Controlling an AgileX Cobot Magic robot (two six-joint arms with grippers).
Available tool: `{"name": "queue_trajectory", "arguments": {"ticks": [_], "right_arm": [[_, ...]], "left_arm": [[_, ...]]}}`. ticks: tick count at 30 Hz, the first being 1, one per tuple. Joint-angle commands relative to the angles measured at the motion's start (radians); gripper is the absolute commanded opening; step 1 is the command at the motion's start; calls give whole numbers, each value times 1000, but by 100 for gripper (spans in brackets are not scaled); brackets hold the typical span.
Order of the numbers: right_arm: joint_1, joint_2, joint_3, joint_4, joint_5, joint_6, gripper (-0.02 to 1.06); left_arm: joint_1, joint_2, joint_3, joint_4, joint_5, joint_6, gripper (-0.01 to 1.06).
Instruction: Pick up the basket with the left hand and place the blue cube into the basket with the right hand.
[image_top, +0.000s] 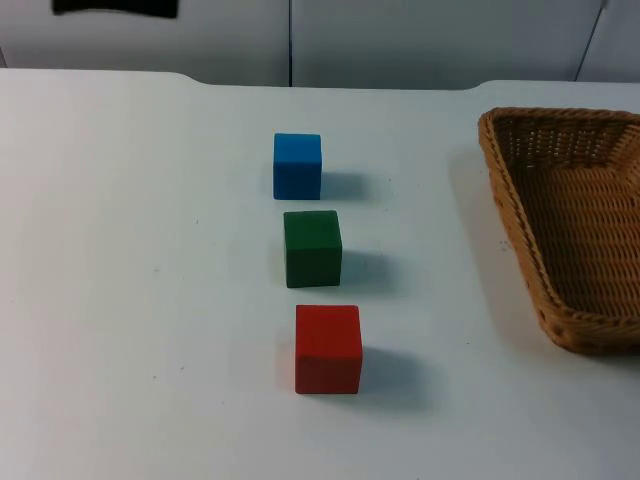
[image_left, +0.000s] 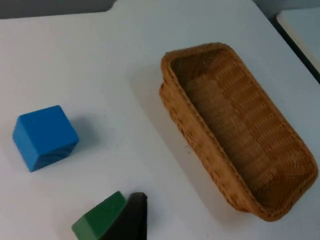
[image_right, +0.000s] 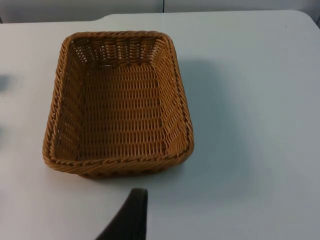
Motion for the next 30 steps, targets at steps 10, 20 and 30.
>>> {"name": "queue_trajectory", "arguments": {"ticks": [10, 20, 30], "right_arm": [[4, -2, 6, -1, -9, 1, 104], [4, -2, 6, -1, -9, 1, 104], [4, -2, 6, -1, -9, 1, 104]], "left_arm": [[-170, 315, -320, -6, -9, -48, 105], [-259, 558, -536, 169, -30, -246, 105], [-333, 753, -739, 295, -36, -426, 105]]}}
